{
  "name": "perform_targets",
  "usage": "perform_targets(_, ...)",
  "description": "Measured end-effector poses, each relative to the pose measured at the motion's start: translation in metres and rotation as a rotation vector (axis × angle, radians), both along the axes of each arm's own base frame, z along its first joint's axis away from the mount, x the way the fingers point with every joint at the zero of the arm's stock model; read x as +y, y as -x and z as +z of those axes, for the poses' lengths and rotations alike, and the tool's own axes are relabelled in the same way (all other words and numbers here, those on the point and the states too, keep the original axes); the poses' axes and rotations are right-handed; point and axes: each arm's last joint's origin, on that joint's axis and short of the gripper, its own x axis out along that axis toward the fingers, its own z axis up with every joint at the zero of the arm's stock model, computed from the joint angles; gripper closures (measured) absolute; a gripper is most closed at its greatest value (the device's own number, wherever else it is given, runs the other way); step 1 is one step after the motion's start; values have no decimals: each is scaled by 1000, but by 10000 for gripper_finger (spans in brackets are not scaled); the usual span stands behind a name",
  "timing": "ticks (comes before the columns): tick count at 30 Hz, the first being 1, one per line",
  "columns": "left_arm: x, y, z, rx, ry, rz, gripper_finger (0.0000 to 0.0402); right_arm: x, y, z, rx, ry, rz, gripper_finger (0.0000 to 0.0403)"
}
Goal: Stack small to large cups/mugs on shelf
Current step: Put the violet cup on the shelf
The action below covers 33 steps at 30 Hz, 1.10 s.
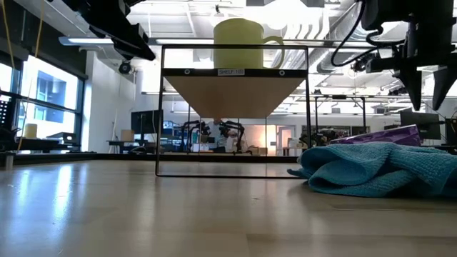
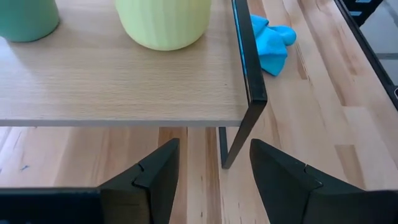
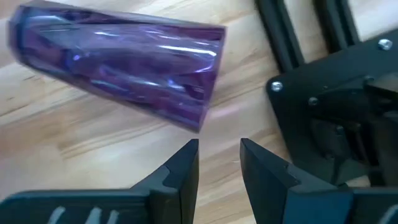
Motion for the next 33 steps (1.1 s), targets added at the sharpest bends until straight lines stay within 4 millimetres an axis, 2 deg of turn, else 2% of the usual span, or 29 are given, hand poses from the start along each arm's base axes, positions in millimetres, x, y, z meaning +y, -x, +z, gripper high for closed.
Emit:
perform_targets(17, 2, 0, 0, 5, -105, 15, 218, 1, -26, -20, 80, 6, -67, 295)
perform_targets(28, 2, 1, -1, 21, -107, 12, 218, 1, -39, -34, 150, -15, -101, 295)
perform_targets(33, 2, 1, -1, 21, -107, 12, 218, -1, -50, -42, 130, 2, -92, 295)
